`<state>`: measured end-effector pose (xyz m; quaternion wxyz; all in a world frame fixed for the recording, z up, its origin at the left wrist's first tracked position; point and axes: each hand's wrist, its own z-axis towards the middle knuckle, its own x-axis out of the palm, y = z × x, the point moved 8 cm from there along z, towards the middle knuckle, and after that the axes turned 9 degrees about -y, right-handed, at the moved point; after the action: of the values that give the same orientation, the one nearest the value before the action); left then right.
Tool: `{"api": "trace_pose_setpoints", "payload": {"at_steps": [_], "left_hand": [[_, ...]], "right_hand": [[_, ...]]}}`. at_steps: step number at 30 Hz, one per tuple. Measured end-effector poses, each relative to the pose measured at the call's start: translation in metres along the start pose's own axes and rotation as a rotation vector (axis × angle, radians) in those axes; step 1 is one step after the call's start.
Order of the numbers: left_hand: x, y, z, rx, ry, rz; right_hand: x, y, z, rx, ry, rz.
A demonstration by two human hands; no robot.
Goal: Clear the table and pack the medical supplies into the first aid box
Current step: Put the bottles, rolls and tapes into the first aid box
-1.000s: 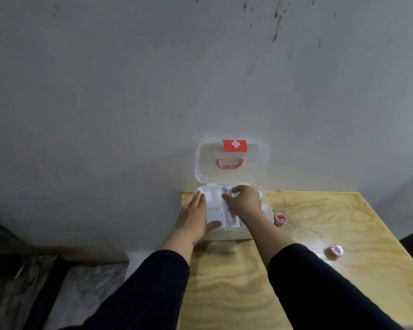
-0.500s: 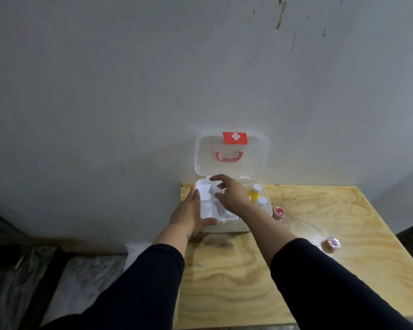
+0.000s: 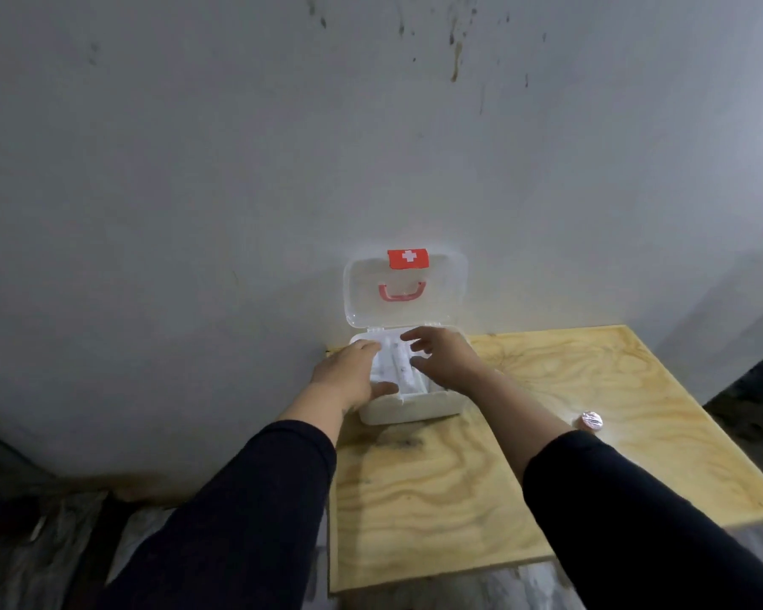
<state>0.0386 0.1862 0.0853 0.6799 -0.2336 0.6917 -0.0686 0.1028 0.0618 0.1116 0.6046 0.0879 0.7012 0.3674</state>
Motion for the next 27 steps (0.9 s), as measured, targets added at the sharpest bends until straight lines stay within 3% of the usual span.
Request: {"api": "trace_pose_setpoints", "payload": {"at_steps": [5,14,20,27], "left_hand": [[-0.008,-0.066,0.004,0.17,0.059,0.133],[0.033,-0.155,0.016,0.251,0.153,0.171],[0.071,-0.193,0.043,0.217,0.177,0.169],[0.122,-0.208,0.069,0.062,0.193,0.057]], "right_hand": [[-0.044,-0.038,-0.023,0.094,0.02,-0.122],[-0.104,-0.153,-0.045,0.319,0.077,-0.23],[-0.111,-0.23,-0.037,0.363,0.143,-0.308],[-0.084,-0.293,-0.029,0.3,0.226,-0.344]]}}
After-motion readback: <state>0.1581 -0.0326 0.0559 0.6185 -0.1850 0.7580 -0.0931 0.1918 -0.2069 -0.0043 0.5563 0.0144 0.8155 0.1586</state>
